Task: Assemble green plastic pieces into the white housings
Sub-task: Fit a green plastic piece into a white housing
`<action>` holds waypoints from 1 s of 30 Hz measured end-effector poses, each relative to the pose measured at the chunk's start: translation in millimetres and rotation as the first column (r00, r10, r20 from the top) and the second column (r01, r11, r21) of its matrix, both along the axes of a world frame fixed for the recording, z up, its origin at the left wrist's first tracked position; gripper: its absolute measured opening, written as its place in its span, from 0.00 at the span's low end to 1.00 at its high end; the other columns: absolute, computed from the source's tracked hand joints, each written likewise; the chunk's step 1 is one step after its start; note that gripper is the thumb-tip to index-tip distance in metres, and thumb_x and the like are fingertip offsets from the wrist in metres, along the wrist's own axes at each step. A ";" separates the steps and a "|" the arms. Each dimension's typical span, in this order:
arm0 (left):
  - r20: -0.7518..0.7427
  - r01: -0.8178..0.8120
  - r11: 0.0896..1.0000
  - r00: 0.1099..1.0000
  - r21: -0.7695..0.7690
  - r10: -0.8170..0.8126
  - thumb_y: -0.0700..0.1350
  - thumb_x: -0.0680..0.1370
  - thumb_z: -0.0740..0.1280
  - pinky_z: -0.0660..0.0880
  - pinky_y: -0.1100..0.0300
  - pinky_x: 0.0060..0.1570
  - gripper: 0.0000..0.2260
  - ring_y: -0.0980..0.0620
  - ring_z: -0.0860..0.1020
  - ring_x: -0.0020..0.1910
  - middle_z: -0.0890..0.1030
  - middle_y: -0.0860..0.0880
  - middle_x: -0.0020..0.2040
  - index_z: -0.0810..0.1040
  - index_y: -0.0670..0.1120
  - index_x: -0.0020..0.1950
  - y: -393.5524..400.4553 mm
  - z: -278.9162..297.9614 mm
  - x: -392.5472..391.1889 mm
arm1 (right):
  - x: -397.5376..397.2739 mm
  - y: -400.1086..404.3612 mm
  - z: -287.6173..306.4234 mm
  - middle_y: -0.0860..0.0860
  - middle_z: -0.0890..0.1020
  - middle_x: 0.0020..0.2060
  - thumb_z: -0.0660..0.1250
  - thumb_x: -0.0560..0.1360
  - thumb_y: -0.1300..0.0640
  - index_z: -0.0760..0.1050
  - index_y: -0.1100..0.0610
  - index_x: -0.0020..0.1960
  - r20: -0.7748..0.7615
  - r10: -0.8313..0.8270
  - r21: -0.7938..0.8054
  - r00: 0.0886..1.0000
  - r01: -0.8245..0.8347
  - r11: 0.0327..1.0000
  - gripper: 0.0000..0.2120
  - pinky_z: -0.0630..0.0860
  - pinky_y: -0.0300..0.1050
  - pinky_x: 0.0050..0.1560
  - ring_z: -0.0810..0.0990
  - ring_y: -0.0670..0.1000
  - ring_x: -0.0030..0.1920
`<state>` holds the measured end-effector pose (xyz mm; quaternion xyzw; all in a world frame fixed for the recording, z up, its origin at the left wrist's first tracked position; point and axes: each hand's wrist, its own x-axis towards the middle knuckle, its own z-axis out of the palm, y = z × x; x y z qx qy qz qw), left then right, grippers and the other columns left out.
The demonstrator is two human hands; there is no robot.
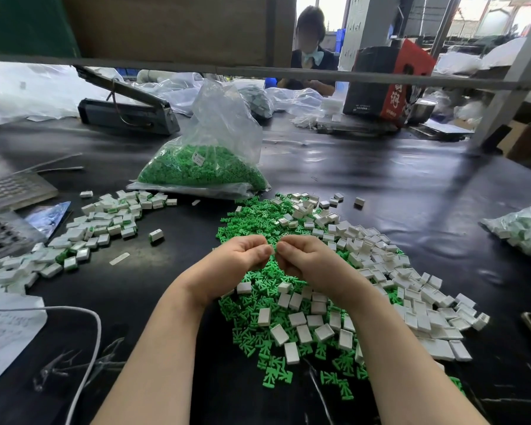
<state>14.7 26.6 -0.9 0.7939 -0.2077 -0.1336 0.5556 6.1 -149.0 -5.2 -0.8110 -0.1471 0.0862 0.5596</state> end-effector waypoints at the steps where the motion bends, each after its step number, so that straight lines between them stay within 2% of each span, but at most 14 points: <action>1: -0.004 0.003 1.000 1.000 -0.003 -0.003 0.44 0.83 0.60 0.64 0.59 0.43 0.09 0.55 0.65 0.36 0.67 0.54 0.34 0.73 0.43 0.44 0.1 -0.3 0.0 | -0.2 -0.1 -0.1 0.50 0.70 0.32 0.58 0.83 0.58 0.71 0.56 0.38 -0.005 0.005 0.009 1.000 -0.005 1.000 0.15 0.67 0.37 0.37 0.67 0.45 0.33; 6: -0.007 0.005 1.000 1.000 0.012 -0.005 0.44 0.83 0.60 0.63 0.55 0.45 0.13 0.54 0.65 0.37 0.67 0.55 0.34 0.71 0.48 0.38 2.9 -2.8 2.0 | -0.7 0.4 0.0 0.50 0.71 0.33 0.58 0.83 0.57 0.71 0.55 0.39 -0.002 0.028 -0.036 1.000 -0.028 0.999 0.14 0.67 0.40 0.39 0.68 0.45 0.34; 9: -0.006 0.027 1.000 1.000 0.001 -0.027 0.45 0.82 0.61 0.64 0.54 0.46 0.12 0.54 0.65 0.38 0.67 0.55 0.34 0.72 0.48 0.39 5.1 -3.4 3.3 | -1.1 0.1 1.2 0.50 0.72 0.33 0.59 0.83 0.57 0.71 0.55 0.38 0.006 0.038 -0.059 0.999 -0.038 0.998 0.14 0.67 0.43 0.41 0.69 0.46 0.35; 12: -0.004 0.052 0.998 0.999 -0.022 -0.052 0.50 0.78 0.63 0.65 0.56 0.47 0.09 0.55 0.67 0.38 0.68 0.54 0.35 0.73 0.47 0.40 6.5 -1.1 2.8 | -1.7 -0.9 2.5 0.52 0.72 0.34 0.59 0.83 0.56 0.72 0.56 0.39 0.015 0.058 -0.064 0.998 -0.057 0.996 0.13 0.67 0.48 0.42 0.68 0.50 0.37; 15: -0.010 0.062 0.998 0.998 0.005 -0.062 0.52 0.76 0.62 0.67 0.57 0.49 0.12 0.55 0.68 0.40 0.69 0.52 0.38 0.75 0.43 0.44 7.1 -2.6 2.8 | -2.2 -0.6 2.6 0.54 0.71 0.34 0.59 0.82 0.56 0.72 0.54 0.38 0.026 0.064 -0.091 0.998 -0.061 0.994 0.14 0.66 0.51 0.43 0.67 0.53 0.37; 18: -0.017 0.081 0.997 0.997 0.013 -0.081 0.52 0.75 0.62 0.67 0.65 0.45 0.09 0.60 0.69 0.37 0.71 0.57 0.35 0.76 0.49 0.41 7.6 -1.7 1.2 | -3.7 -0.4 2.8 0.52 0.70 0.33 0.59 0.82 0.56 0.72 0.53 0.37 0.028 0.083 -0.110 0.996 -0.079 0.991 0.15 0.66 0.51 0.42 0.67 0.52 0.36; 20: -0.008 0.077 0.997 0.997 0.022 -0.077 0.52 0.75 0.62 0.67 0.63 0.46 0.10 0.57 0.68 0.39 0.70 0.54 0.37 0.76 0.46 0.42 8.1 -0.3 0.7 | -3.9 0.0 2.9 0.53 0.71 0.34 0.59 0.82 0.56 0.72 0.55 0.38 0.021 0.084 -0.109 0.996 -0.081 0.991 0.14 0.66 0.51 0.42 0.67 0.53 0.37; 22: 0.005 0.065 0.998 0.998 0.015 -0.065 0.51 0.77 0.63 0.65 0.56 0.48 0.15 0.53 0.66 0.41 0.68 0.48 0.39 0.74 0.37 0.45 9.1 -0.9 1.7 | -3.5 0.4 2.8 0.52 0.72 0.34 0.59 0.83 0.57 0.73 0.59 0.40 0.011 0.077 -0.081 0.997 -0.076 0.994 0.14 0.68 0.49 0.43 0.68 0.52 0.37; 24: -0.002 0.061 0.998 0.998 0.005 -0.061 0.47 0.81 0.64 0.65 0.54 0.49 0.15 0.52 0.66 0.43 0.68 0.47 0.41 0.72 0.34 0.48 9.6 -2.0 2.1 | -3.7 -0.4 3.5 0.46 0.74 0.31 0.59 0.83 0.57 0.74 0.58 0.40 -0.005 0.073 -0.046 0.997 -0.073 0.996 0.14 0.69 0.37 0.39 0.70 0.44 0.33; 26: -0.008 0.053 0.998 0.999 0.023 -0.053 0.45 0.82 0.62 0.66 0.55 0.50 0.13 0.52 0.67 0.43 0.68 0.47 0.41 0.73 0.35 0.47 9.7 -2.7 2.3 | -3.7 -1.2 4.4 0.41 0.73 0.27 0.59 0.83 0.56 0.75 0.56 0.39 -0.019 0.056 -0.049 0.998 -0.057 0.997 0.15 0.67 0.29 0.33 0.69 0.38 0.28; 30: -0.025 0.045 0.999 0.999 0.021 -0.045 0.45 0.82 0.61 0.67 0.59 0.48 0.10 0.57 0.68 0.39 0.69 0.52 0.36 0.75 0.44 0.43 6.0 -3.5 2.8 | -3.3 -0.9 2.9 0.42 0.71 0.25 0.58 0.83 0.54 0.76 0.56 0.39 -0.044 0.015 -0.059 0.999 -0.018 0.998 0.17 0.65 0.29 0.29 0.67 0.38 0.25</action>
